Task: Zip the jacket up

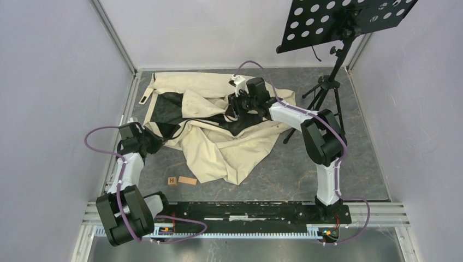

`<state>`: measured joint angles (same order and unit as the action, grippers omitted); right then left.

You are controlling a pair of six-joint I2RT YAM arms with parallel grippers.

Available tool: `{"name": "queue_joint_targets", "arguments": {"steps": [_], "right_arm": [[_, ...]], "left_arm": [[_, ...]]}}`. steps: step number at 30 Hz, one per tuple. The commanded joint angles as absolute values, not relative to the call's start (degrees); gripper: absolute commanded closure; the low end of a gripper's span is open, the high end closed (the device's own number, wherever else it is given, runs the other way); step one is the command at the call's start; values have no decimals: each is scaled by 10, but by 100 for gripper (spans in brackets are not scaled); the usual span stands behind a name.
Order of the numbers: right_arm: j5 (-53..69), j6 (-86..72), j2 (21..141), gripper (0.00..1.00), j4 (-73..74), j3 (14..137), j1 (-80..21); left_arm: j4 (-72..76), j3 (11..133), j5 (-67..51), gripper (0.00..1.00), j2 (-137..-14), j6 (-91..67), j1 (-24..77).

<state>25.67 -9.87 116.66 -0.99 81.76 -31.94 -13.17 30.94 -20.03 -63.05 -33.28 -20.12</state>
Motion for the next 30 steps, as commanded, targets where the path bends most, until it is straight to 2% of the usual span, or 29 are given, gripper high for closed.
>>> {"name": "queue_joint_targets", "arguments": {"steps": [1, 4, 9, 21, 30], "right_arm": [[195, 64, 1119, 47, 5, 846, -328], [181, 116, 1095, 32, 4, 855, -347], [124, 201, 1112, 20, -13, 902, -406], [40, 294, 1307, 21, 21, 1159, -484], [44, 296, 1395, 14, 4, 1219, -505]], "left_arm": [[-119, 309, -217, 98, -622, -308, -199], [-110, 307, -224, 98, -624, -309, -199], [-104, 309, -234, 98, -629, -309, -198], [-89, 303, -250, 98, -629, -314, -198], [-79, 301, -259, 98, -634, -321, -197]]}}
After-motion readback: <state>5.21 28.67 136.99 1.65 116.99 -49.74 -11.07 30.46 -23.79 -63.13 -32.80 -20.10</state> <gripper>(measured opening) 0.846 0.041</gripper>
